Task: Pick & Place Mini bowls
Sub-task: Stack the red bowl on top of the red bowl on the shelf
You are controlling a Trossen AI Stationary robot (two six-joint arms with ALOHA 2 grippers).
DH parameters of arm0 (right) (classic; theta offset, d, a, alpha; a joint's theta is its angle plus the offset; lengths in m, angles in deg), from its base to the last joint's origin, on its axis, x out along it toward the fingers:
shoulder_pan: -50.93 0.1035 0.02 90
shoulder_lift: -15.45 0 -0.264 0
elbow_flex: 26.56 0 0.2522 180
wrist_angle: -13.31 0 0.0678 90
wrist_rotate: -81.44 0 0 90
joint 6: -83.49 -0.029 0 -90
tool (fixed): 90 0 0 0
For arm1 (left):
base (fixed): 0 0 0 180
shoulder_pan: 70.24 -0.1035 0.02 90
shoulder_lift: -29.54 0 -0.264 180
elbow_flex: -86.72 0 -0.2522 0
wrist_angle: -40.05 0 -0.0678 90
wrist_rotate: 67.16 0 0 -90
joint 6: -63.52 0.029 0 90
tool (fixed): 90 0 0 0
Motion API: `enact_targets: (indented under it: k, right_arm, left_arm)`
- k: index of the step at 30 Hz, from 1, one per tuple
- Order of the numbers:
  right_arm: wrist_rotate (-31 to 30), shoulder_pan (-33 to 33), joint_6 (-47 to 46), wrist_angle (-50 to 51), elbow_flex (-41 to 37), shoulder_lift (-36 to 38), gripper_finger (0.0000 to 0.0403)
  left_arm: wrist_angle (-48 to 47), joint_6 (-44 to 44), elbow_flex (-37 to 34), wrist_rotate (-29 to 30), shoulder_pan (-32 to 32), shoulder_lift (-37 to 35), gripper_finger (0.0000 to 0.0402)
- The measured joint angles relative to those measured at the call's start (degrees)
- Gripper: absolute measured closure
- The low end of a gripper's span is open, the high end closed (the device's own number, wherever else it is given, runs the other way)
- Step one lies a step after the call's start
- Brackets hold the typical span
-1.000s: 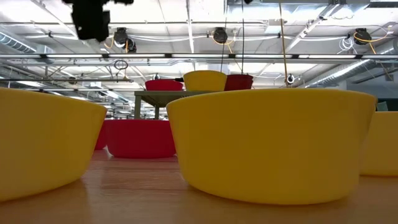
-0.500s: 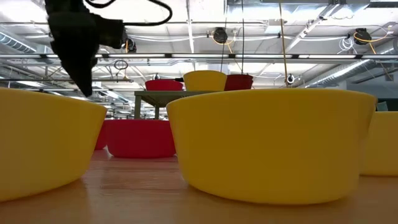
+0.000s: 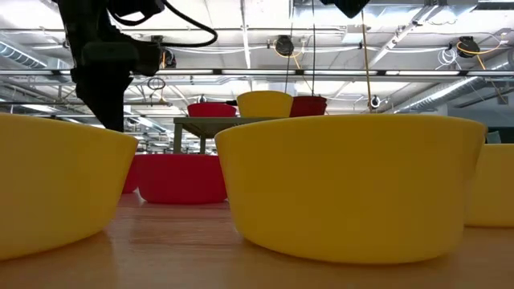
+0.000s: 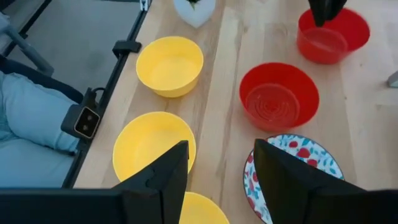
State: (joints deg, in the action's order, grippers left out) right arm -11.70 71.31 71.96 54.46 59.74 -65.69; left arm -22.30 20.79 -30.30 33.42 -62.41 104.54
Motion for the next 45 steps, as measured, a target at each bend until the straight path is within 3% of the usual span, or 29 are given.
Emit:
enact_targets:
  k: [15,21,27,45]
  right_arm:
    - [-0.04,-0.01,-2.25,-15.70,-5.28,0.02,0.0236]
    - [-0.50,-1.10,-0.80,-16.02,-5.43,0.02,0.0236]
    - [-5.76,-1.27,-2.32,-16.32,-5.43,0.00,0.0236]
    - [-5.66,-1.02,-4.31,-16.41,-5.43,0.00,0.0236]
  left_arm:
    - [8.19,6.64,-3.81,1.79,-3.70,0.79,0.0313]
    - [8.53,8.73,-3.79,0.38,-4.39,0.76,0.0313]
    - [8.41,9.47,-3.79,0.35,-4.28,0.76,0.0313]
    - [11.02,7.21,-3.75,2.53,-1.68,7.77,0.0314]
